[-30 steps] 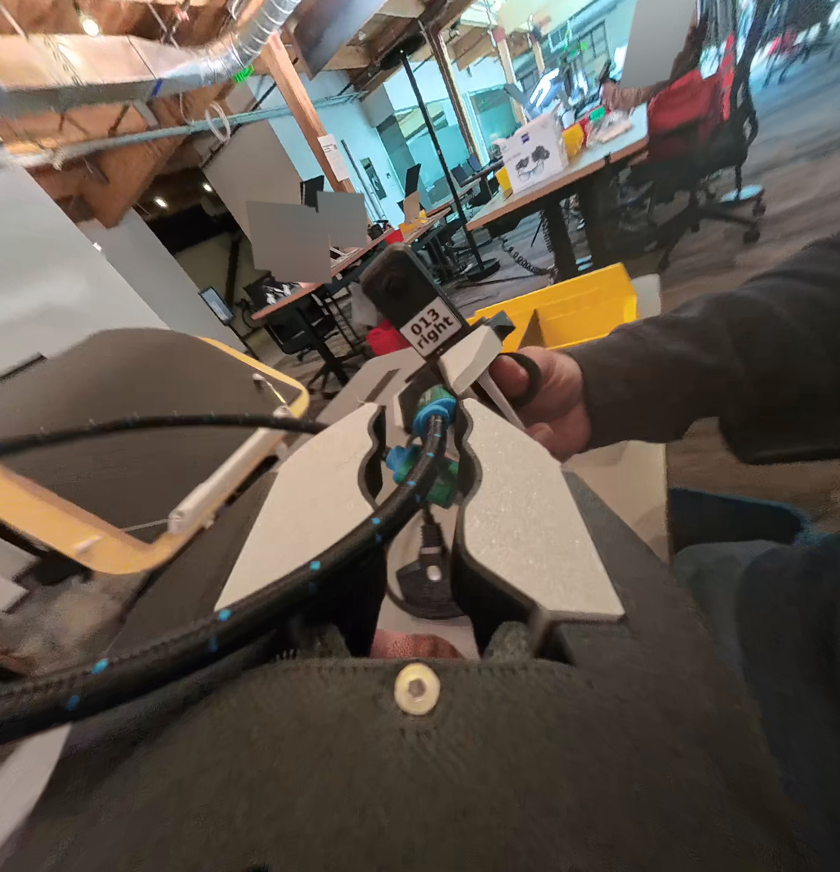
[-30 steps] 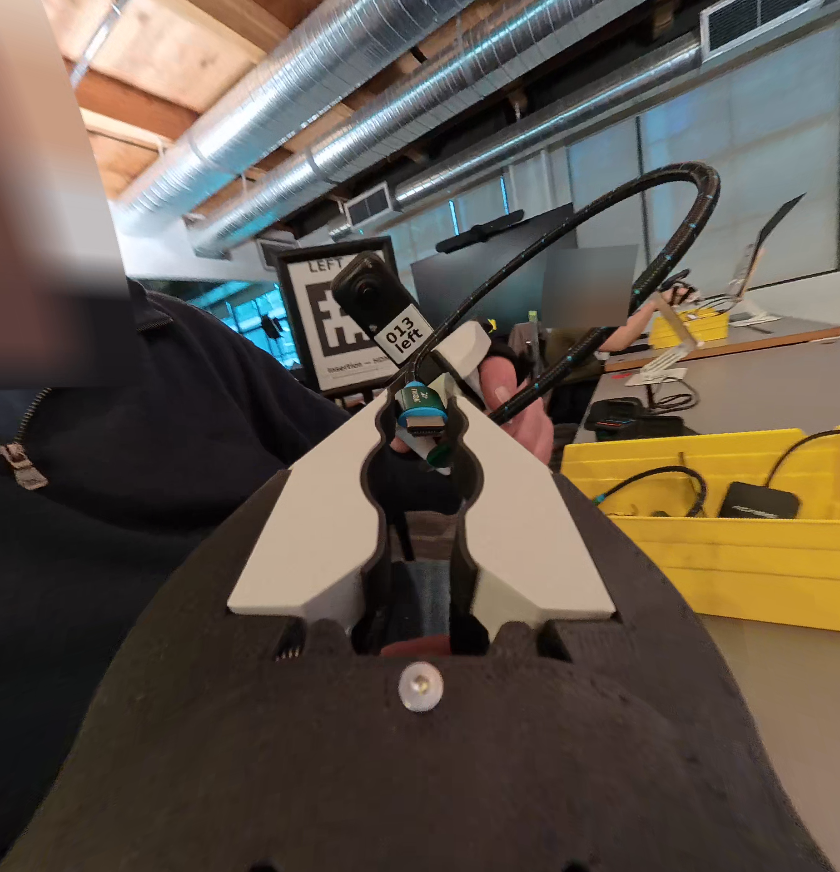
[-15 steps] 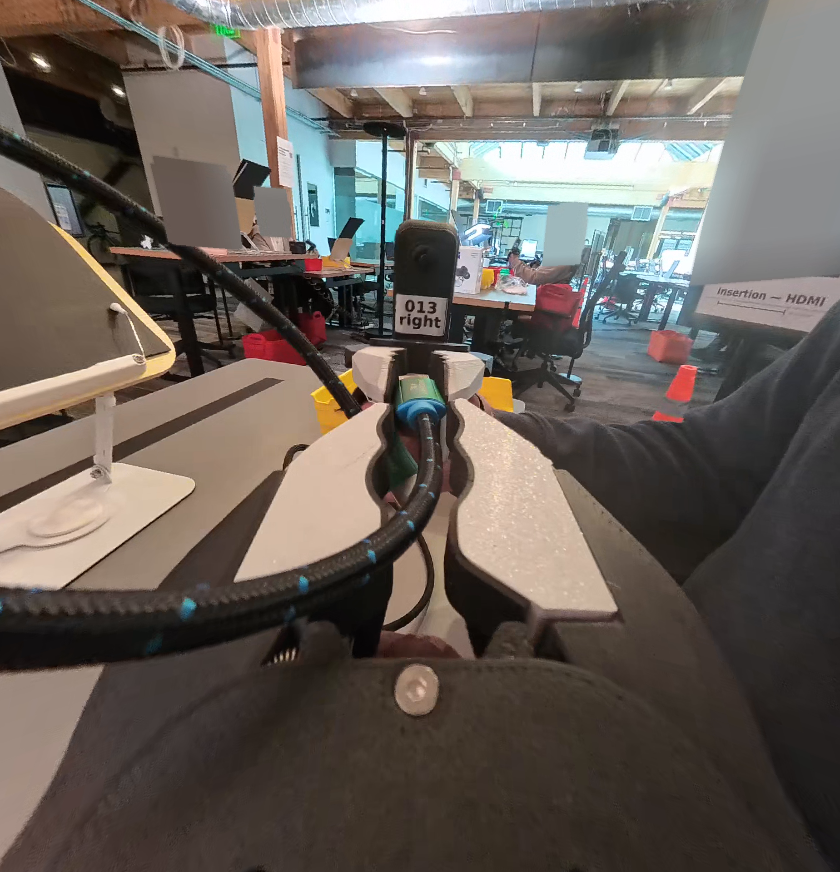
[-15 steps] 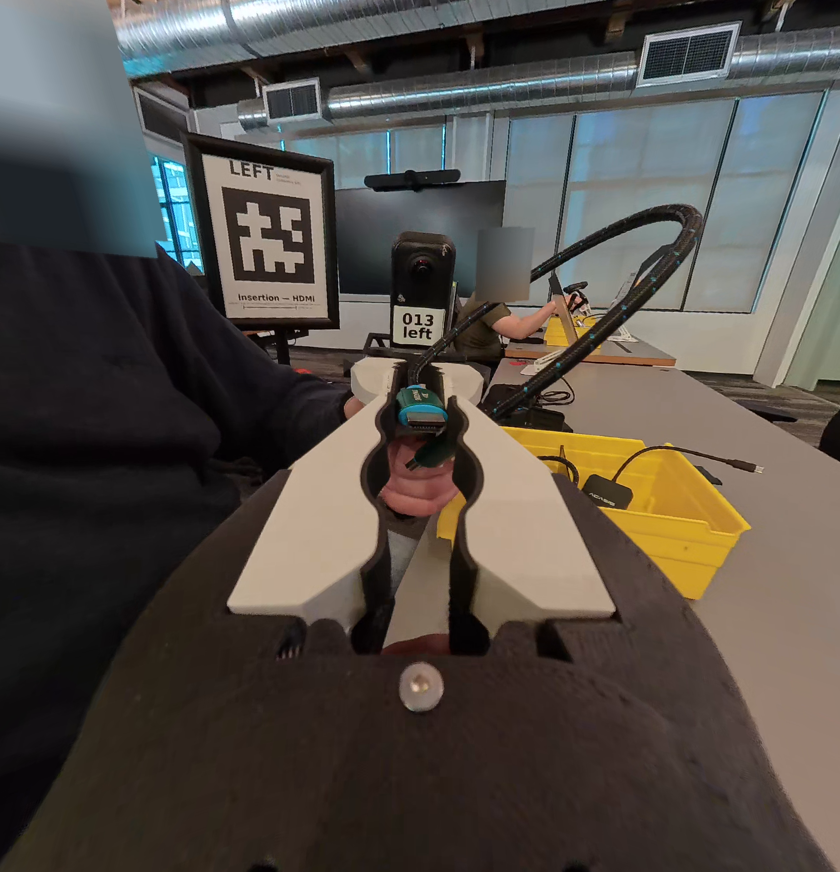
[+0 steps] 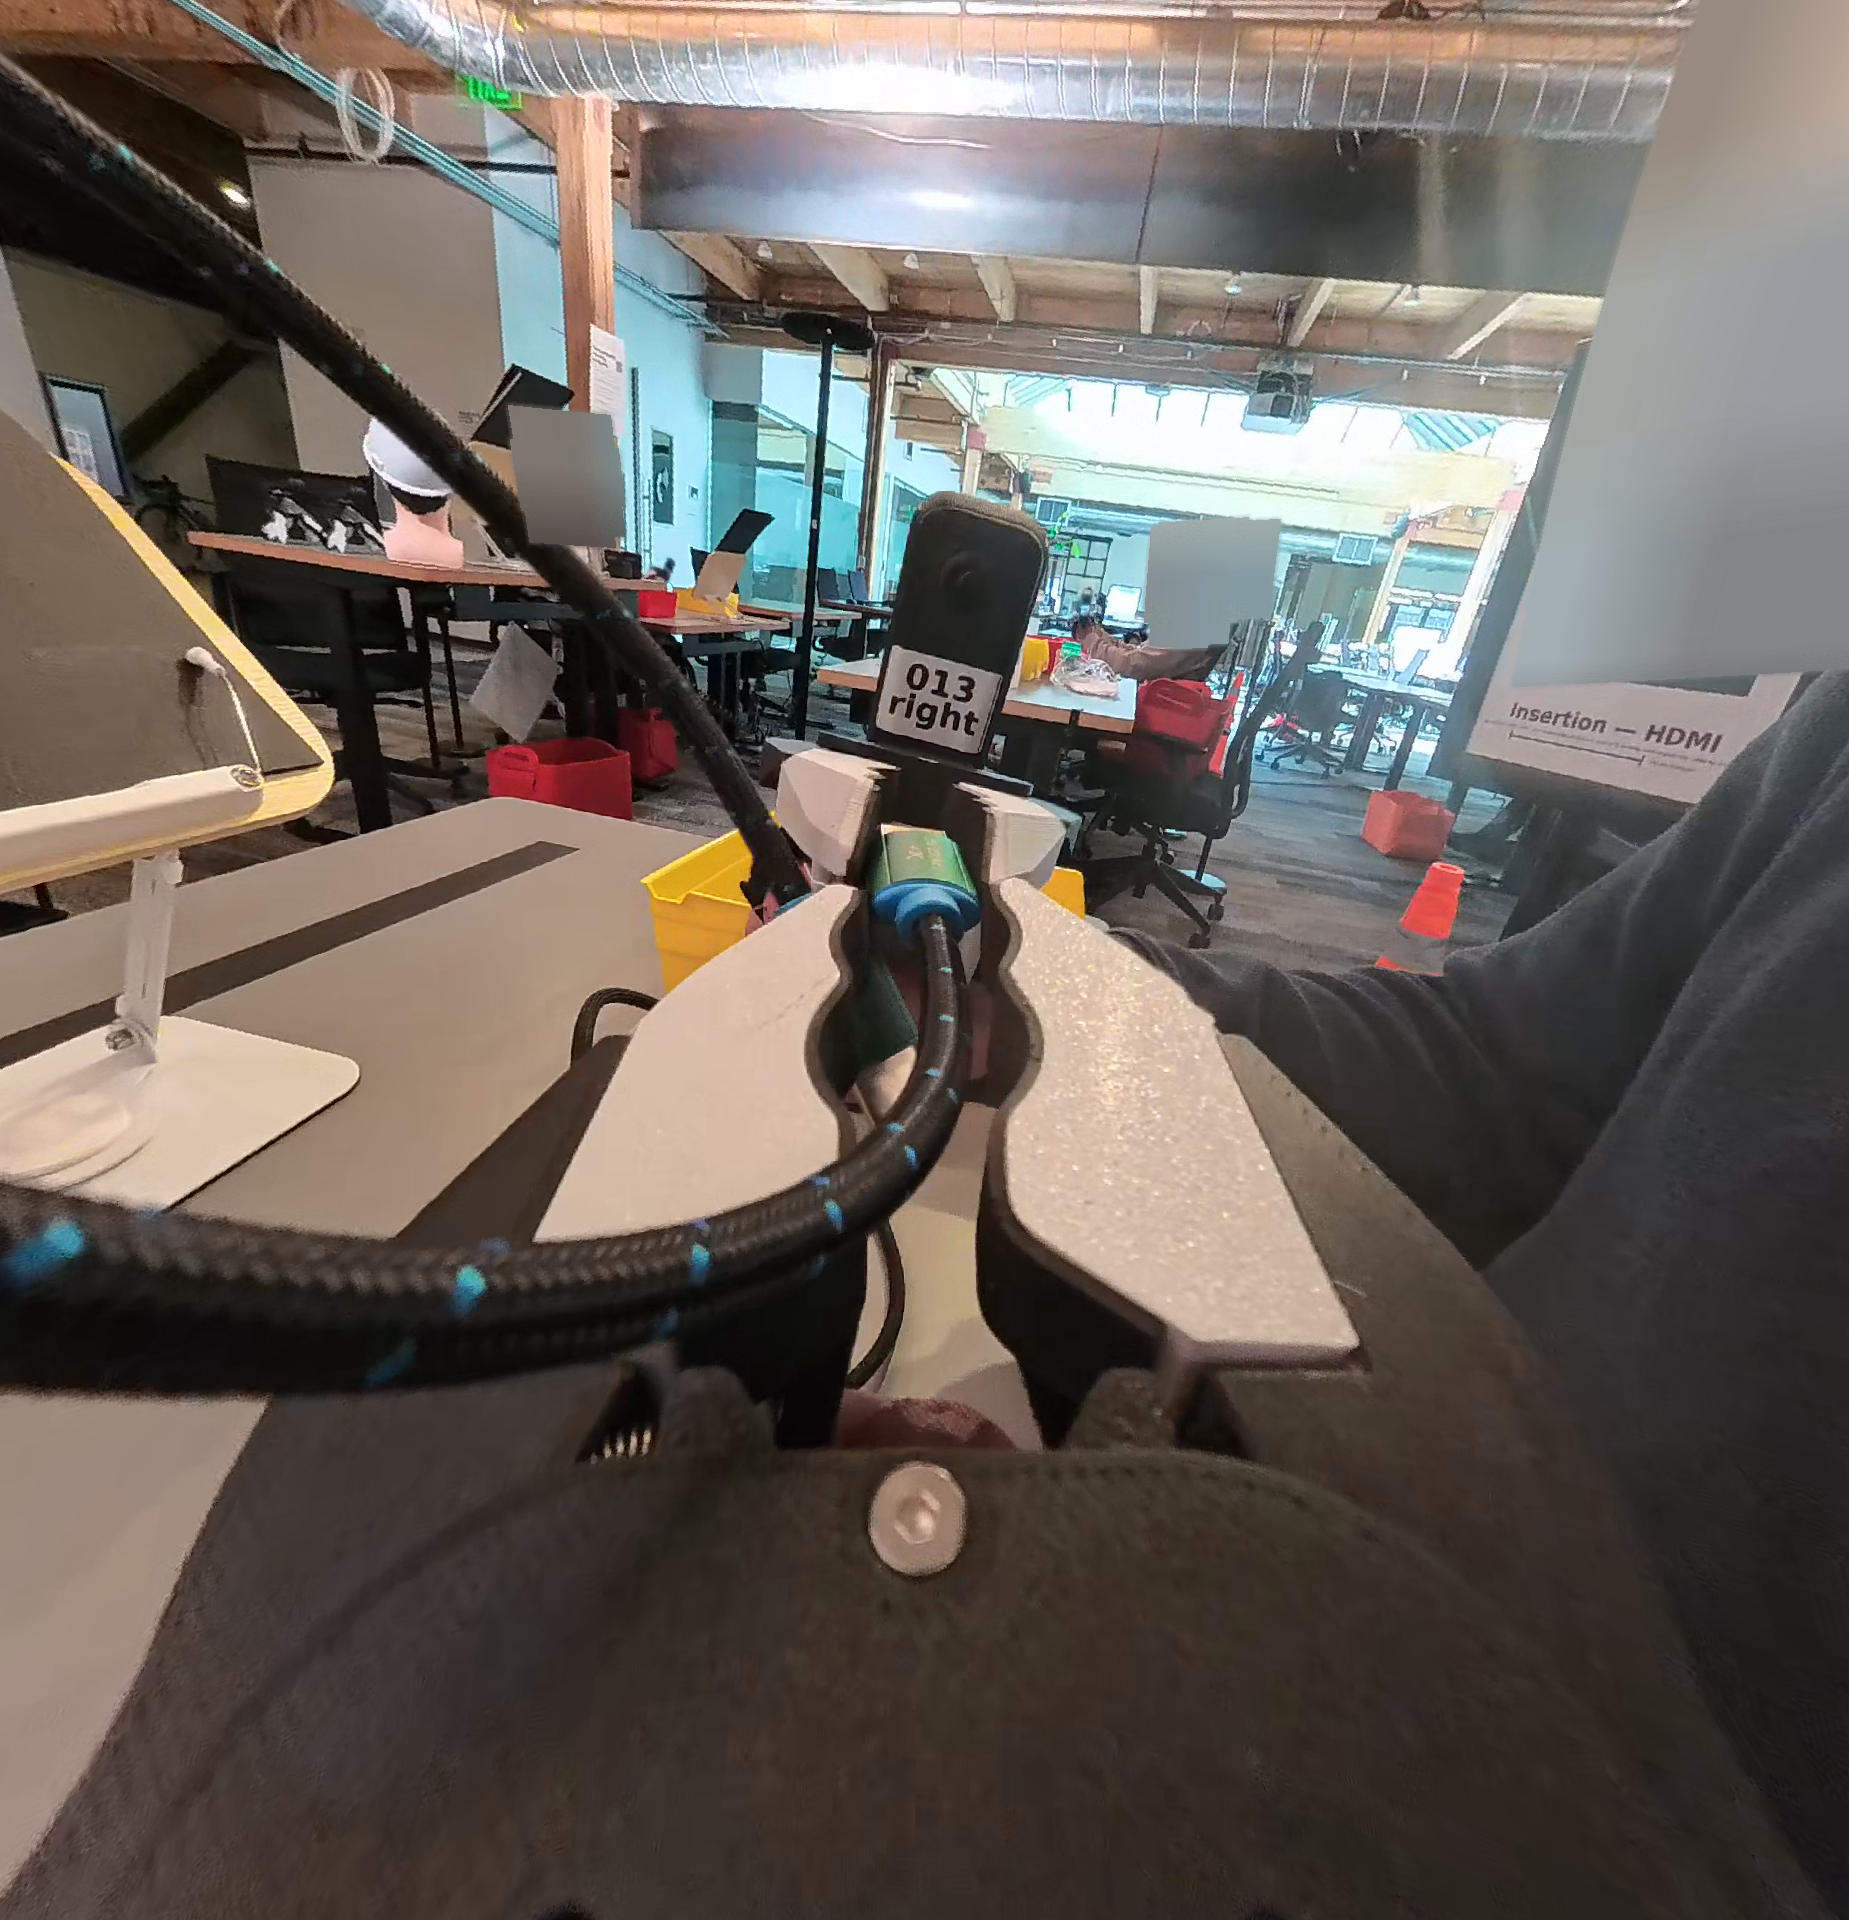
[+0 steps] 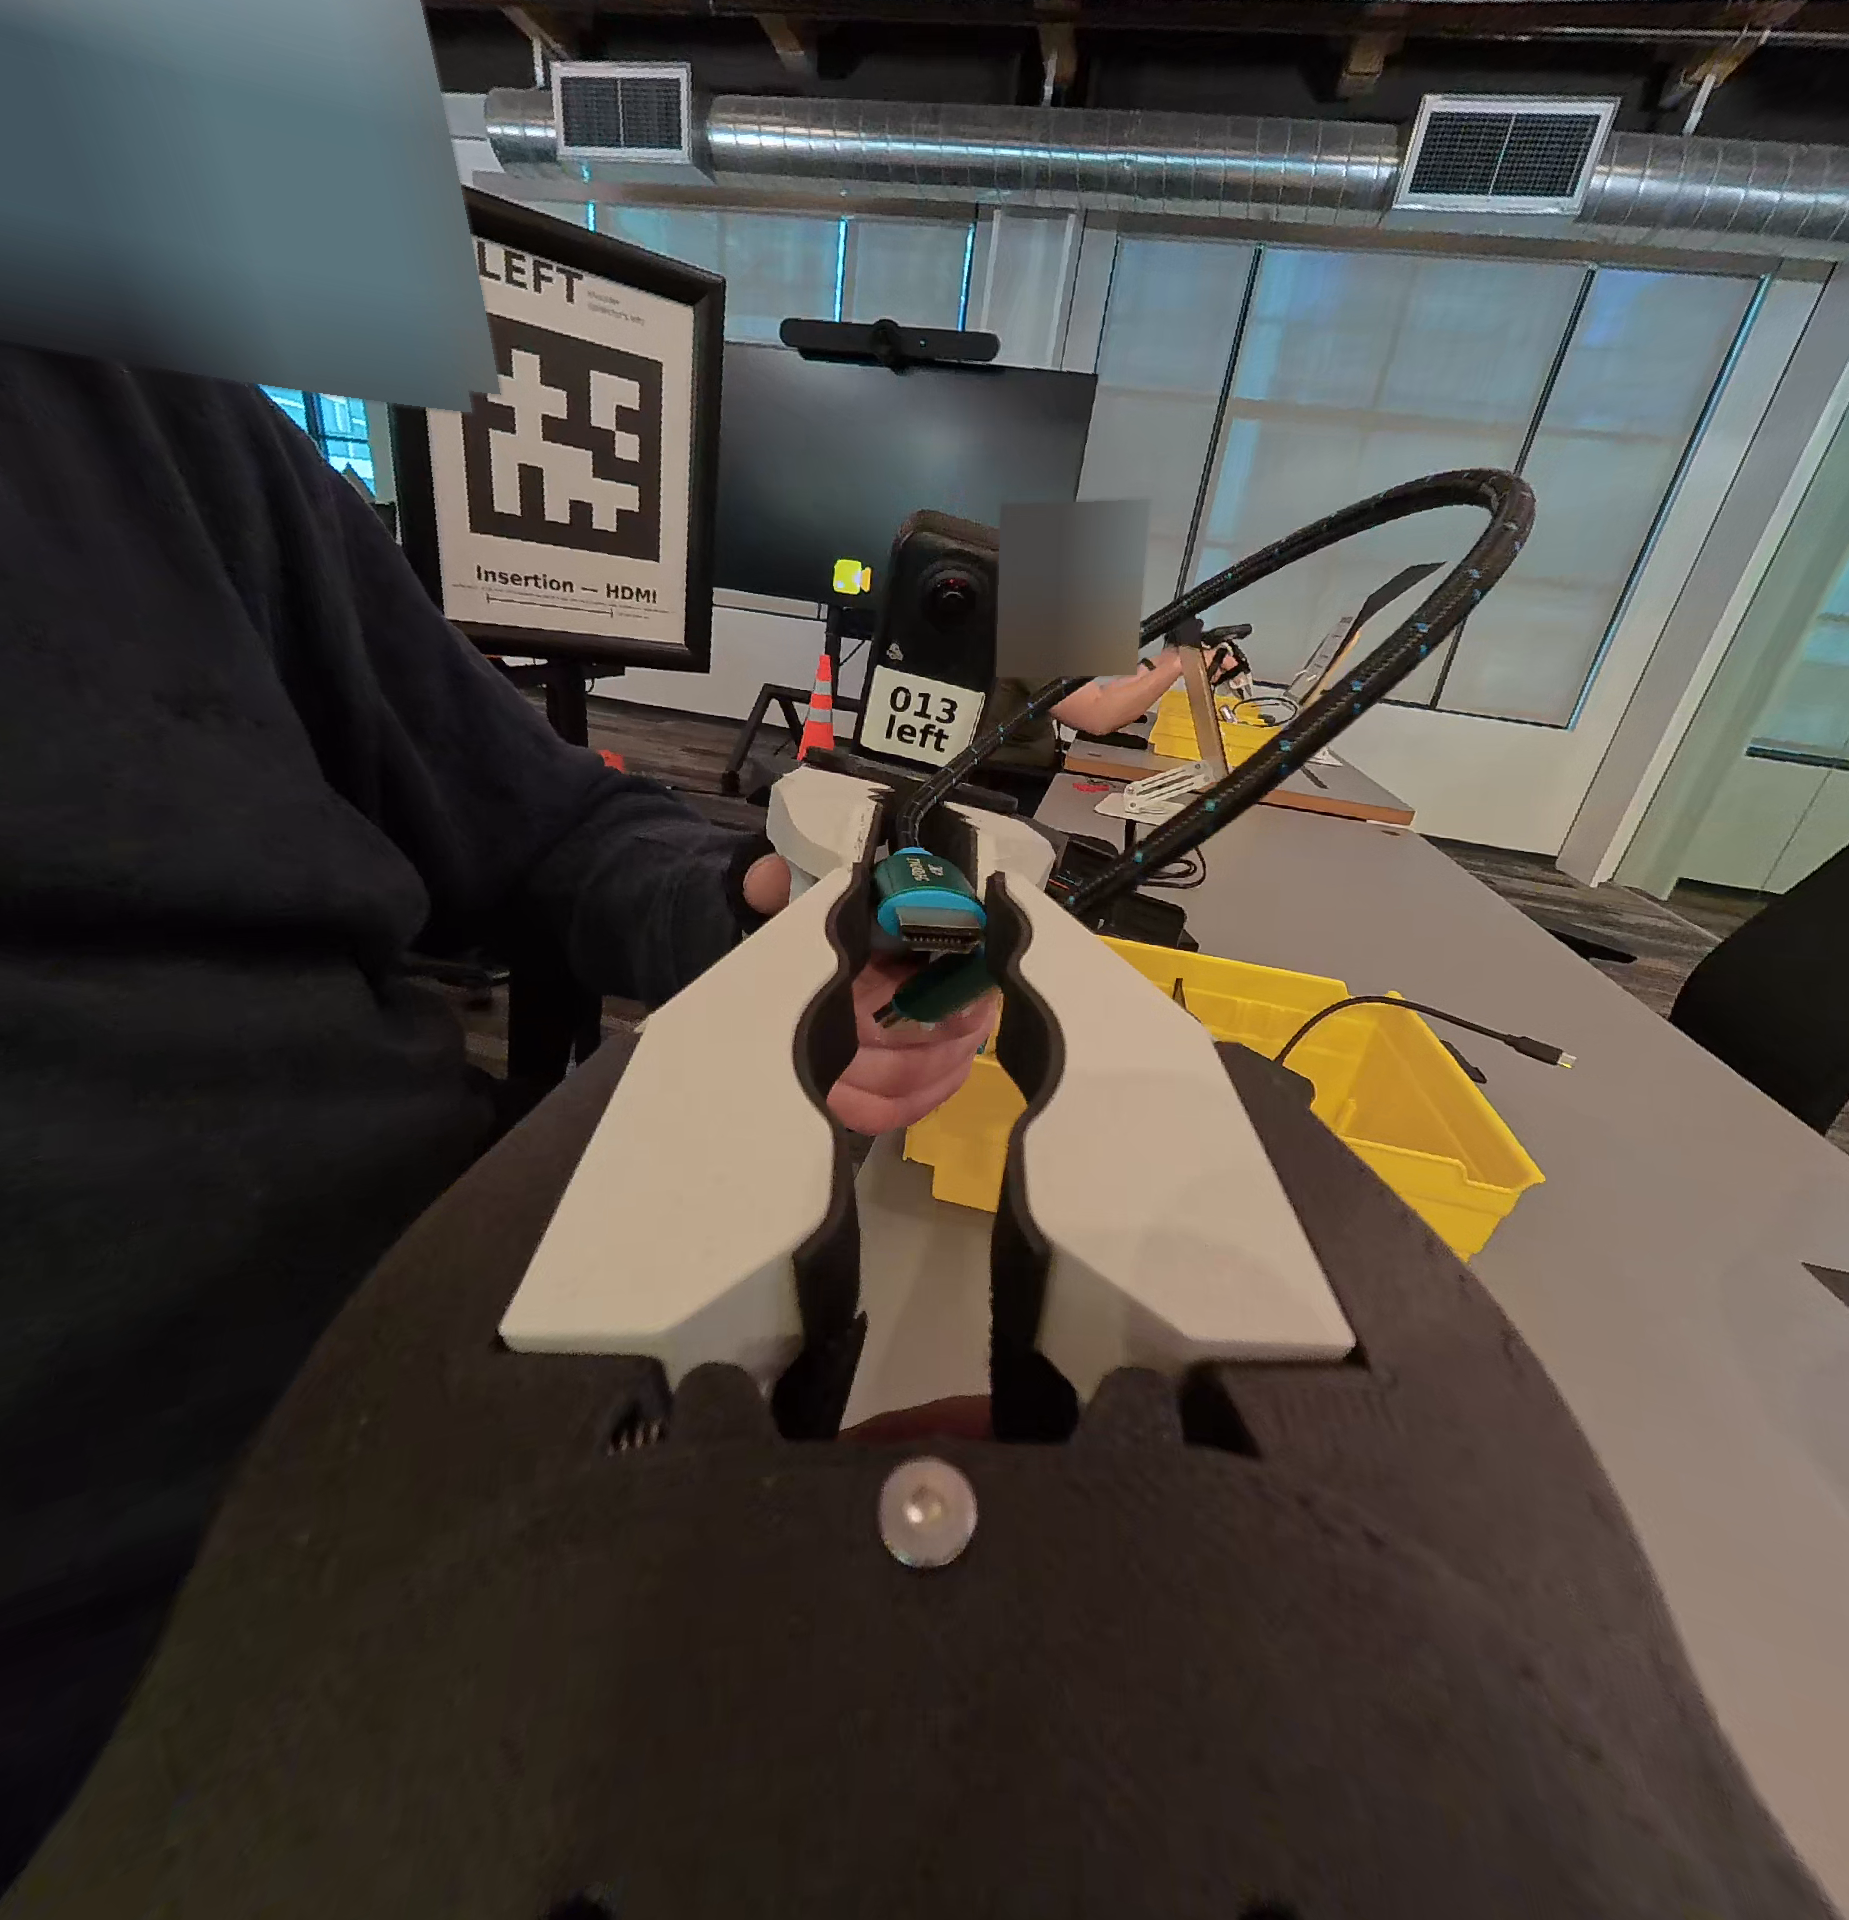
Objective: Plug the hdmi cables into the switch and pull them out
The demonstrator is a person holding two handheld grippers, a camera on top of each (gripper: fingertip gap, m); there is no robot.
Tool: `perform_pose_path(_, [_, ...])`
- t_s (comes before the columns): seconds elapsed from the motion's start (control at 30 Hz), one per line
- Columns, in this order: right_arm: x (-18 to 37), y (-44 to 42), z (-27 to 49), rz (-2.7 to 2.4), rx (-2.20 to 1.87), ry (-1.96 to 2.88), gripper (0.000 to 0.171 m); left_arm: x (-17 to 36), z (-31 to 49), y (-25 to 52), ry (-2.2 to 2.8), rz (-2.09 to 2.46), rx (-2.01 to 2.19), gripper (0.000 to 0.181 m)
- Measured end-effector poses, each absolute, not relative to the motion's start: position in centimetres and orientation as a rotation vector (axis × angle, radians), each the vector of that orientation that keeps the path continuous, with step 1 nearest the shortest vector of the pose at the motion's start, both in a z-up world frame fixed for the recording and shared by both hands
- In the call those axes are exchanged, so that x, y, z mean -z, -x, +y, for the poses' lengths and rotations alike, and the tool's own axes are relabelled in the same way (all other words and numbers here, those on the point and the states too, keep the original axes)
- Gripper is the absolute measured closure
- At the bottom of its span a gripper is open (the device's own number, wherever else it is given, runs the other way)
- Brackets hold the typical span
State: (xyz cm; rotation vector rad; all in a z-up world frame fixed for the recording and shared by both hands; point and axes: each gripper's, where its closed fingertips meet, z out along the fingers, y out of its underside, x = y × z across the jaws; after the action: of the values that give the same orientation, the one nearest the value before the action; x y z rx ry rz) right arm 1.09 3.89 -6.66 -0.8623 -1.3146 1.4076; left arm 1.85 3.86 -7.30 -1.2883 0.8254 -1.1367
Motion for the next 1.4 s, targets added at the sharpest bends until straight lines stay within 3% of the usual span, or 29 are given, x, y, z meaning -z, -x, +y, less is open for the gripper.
perform_pose_path(0.63, [7.7, -2.9, 7.7, -1.197, -1.415, 1.033, 0.144, 8.3, 5.5, -0.1, 1.303, 0.899, 0.897, 0.162])
perform_pose_path(0.77, [11.7, -4.0, 10.7, -1.257, -1.213, 1.287, 0.141, 8.5, 6.1, 0.7, 1.323, 0.876, 0.886, 0.162])
perform_pose_path(1.13, [22.5, -5.7, 14.6, -1.602, -0.587, 1.651, 0.109, 9.4, 7.1, 1.3, 1.359, 0.866, 0.861, 0.162])
perform_pose_path(1.4, [26.9, -5.9, 17.3, -1.955, -0.18, 1.752, 0.113, 9.9, 7.0, 1.3, 1.373, 0.892, 0.851, 0.162])
